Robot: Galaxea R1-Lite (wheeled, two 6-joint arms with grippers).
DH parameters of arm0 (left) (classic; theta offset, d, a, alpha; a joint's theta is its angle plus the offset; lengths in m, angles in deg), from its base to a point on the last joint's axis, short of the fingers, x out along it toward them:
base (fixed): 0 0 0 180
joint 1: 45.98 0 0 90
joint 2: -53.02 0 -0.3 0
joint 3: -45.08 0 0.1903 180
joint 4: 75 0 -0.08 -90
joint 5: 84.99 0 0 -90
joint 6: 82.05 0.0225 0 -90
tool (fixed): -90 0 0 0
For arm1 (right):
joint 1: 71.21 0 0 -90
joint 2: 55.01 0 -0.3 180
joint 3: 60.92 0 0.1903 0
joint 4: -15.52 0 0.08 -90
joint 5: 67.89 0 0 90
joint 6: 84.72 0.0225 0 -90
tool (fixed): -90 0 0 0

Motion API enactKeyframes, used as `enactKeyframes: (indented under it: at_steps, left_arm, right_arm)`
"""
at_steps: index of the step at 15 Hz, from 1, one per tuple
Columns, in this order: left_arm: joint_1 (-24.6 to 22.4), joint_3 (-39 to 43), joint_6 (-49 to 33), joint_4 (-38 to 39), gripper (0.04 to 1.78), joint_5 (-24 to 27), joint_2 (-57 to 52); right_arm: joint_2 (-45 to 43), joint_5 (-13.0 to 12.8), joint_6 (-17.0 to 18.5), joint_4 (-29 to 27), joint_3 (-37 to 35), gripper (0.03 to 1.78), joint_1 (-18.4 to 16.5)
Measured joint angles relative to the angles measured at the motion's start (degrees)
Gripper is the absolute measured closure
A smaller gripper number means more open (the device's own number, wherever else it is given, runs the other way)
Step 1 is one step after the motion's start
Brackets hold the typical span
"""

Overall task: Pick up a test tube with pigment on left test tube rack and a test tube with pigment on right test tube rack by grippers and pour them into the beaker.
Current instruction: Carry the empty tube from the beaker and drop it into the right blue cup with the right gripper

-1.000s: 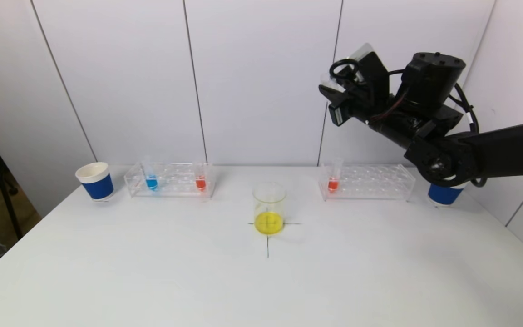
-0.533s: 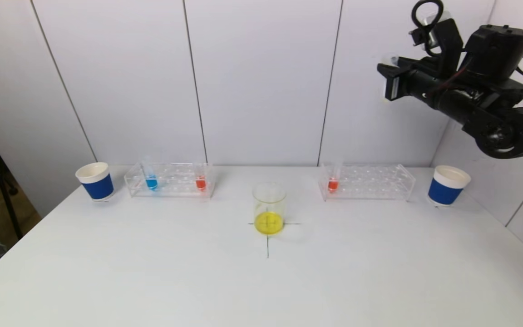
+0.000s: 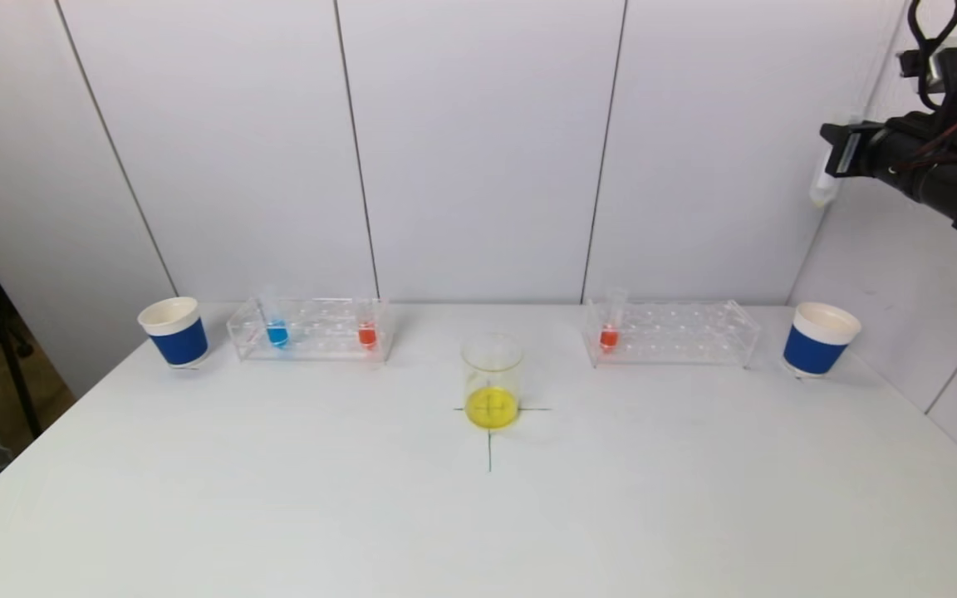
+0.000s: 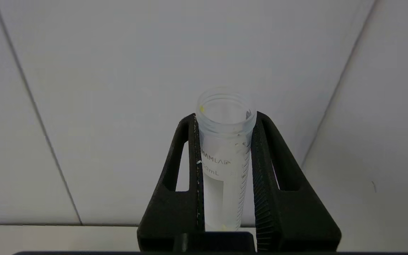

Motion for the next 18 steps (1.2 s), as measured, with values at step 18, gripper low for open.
enactKeyframes:
  at_steps: [18]
  left_arm:
    - [0.0, 0.0, 0.0, 0.0, 0.06, 0.0, 0.0]
  right_arm:
    - [9.7, 0.3, 4.2, 10.6, -11.8, 1.36, -8.7]
